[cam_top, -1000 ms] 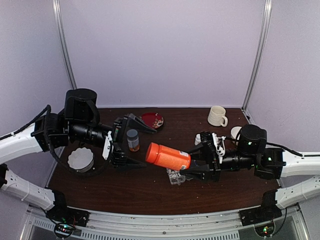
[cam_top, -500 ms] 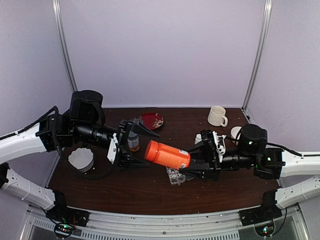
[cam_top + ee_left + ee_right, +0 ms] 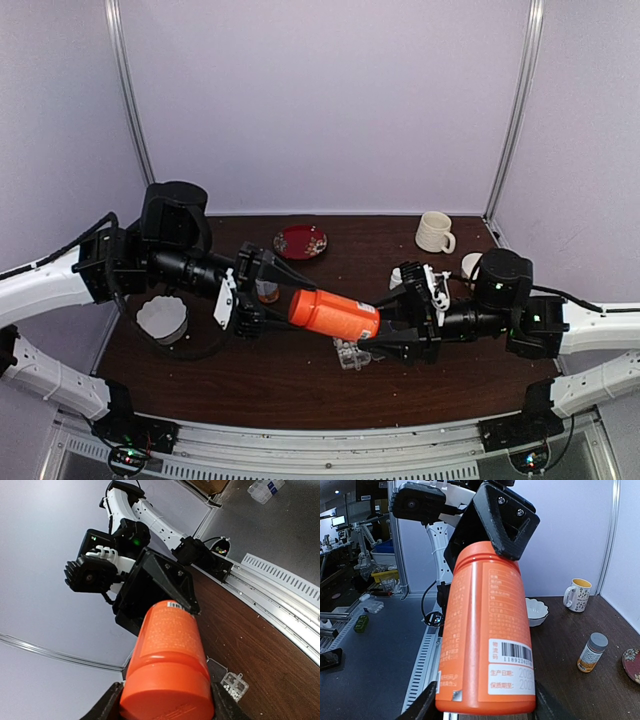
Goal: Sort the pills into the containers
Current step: Unscrew the lid of the pill bottle from the pill bottle.
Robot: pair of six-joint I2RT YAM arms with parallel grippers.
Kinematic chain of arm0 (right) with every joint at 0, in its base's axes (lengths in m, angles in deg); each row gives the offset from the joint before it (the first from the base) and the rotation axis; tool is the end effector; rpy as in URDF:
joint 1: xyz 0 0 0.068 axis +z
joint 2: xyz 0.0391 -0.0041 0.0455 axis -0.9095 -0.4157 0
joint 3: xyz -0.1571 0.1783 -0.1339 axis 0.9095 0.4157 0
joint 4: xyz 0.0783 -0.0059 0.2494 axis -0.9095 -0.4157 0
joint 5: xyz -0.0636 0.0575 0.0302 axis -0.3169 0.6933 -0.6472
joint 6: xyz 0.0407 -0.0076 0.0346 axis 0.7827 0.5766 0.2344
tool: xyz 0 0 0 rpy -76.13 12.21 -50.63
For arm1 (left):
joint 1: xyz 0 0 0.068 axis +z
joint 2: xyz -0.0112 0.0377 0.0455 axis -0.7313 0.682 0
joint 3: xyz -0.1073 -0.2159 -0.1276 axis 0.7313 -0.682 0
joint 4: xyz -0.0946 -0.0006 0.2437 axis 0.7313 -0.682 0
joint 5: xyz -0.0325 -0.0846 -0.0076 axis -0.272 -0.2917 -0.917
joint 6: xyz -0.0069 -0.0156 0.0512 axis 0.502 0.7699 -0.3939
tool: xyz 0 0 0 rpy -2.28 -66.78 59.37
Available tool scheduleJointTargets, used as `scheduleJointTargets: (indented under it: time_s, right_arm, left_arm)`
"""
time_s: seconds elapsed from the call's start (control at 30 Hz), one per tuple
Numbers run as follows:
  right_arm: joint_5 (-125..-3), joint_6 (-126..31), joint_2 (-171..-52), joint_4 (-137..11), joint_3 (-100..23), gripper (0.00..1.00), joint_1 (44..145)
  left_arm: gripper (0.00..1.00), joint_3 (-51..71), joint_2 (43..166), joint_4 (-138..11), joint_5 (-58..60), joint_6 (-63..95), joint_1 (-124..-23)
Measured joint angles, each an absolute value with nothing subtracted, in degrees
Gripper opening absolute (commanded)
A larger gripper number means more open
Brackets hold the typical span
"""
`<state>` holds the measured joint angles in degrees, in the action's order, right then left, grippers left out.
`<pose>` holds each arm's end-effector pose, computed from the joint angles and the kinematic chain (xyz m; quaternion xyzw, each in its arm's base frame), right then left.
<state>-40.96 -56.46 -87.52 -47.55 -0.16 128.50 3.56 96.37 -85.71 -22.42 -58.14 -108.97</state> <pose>0.0885 0.2145 0.3002 -0.5348 0.4981 0.5012 0.4633 0.1067 -0.2402 0.3710 0.7780 0.2337 -0.2200 0.5401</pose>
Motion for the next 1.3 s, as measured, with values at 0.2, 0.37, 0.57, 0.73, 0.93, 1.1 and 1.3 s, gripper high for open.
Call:
scheduleJointTargets:
  time_s: [0.2,0.37,0.57,0.73,0.93,1.1,1.3]
  right_arm:
    - [-42.2,-61.9,-87.2,-47.6,-0.1,0.0,128.5]
    - [-46.7,-72.6,-85.4,-46.9,0.3,0.0,128.5]
    - [-54.5,-82.1,-85.2,-43.1,0.3,0.0,128.2]
    - [-59.8,-84.3,-85.2,-36.2,2.9,0.0,128.5]
    - [-64.8,-83.4,-85.1,-34.9,7.6,0.0,128.4]
    - [-65.9,-79.4,-82.6,-36.1,10.1,0.0,128.4]
    - [-66.1,-70.1,-77.9,-36.3,14.7,0.0,128.4]
  left_arm:
    - [0.0,3.8,96.4,-85.5,-22.9,-51.1,-109.0]
    - [0.0,5.2,97.4,-82.9,-21.5,-33.4,-109.4]
    - [0.0,14.0,101.3,-86.5,-15.0,-8.8,-109.6]
    - [0.0,17.8,101.7,-89.2,-7.7,9.8,-110.5]
    - [0.0,23.1,100.4,-93.4,2.3,24.8,-110.4]
    - [0.0,23.7,97.9,-95.5,7.6,28.8,-110.4]
    - [0.0,20.8,94.9,-96.7,14.3,28.0,-110.4]
